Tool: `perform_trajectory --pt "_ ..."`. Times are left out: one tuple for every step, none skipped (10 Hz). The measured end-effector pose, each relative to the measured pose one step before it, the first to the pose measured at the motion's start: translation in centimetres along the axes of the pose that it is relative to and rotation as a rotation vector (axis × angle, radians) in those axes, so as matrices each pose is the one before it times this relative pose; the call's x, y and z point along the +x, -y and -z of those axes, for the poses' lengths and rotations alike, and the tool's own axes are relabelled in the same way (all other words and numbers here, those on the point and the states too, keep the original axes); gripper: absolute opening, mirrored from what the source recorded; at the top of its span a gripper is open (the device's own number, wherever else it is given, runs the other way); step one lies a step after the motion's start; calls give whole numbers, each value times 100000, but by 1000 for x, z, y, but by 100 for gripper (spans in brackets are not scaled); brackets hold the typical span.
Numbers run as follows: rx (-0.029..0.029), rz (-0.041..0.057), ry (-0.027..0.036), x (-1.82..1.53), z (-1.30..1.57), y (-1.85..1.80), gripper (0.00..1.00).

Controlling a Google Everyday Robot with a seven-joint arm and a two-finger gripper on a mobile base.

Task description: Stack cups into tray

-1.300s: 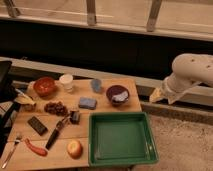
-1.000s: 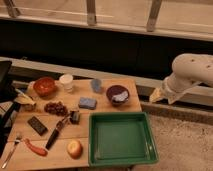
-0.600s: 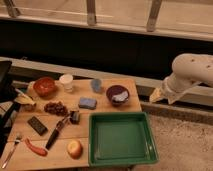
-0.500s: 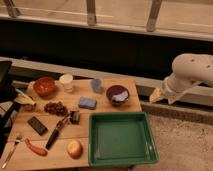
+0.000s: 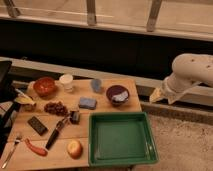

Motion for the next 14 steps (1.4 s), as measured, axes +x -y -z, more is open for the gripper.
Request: perform_trajectory --pt "2 -3 0 -1 -1 2 62" --pt "-1 2 -3 2 1 -1 62" --pt "1 -1 5 -2 0 0 62" --pt "0 -5 -4 3 0 3 62" --pt "0 2 0 -1 -2 -3 62" --pt "1 2 0 -1 1 0 62" --pt "46 91 -11 20 -7 -9 62" --pt "600 681 381 -50 60 -42 62" --pt "326 1807 1305 -319 246 -306 62" --pt "-436 2513 1844 -623 626 -611 62" --pt "-639 3116 2039 -1067 559 -1110 62" --pt "-1195 2996 1497 -1238 214 -1445 62" --pt "-1417 3295 1323 -1335 106 -1695 62" --pt "-1895 3854 1061 -1481 -75 -1968 62"
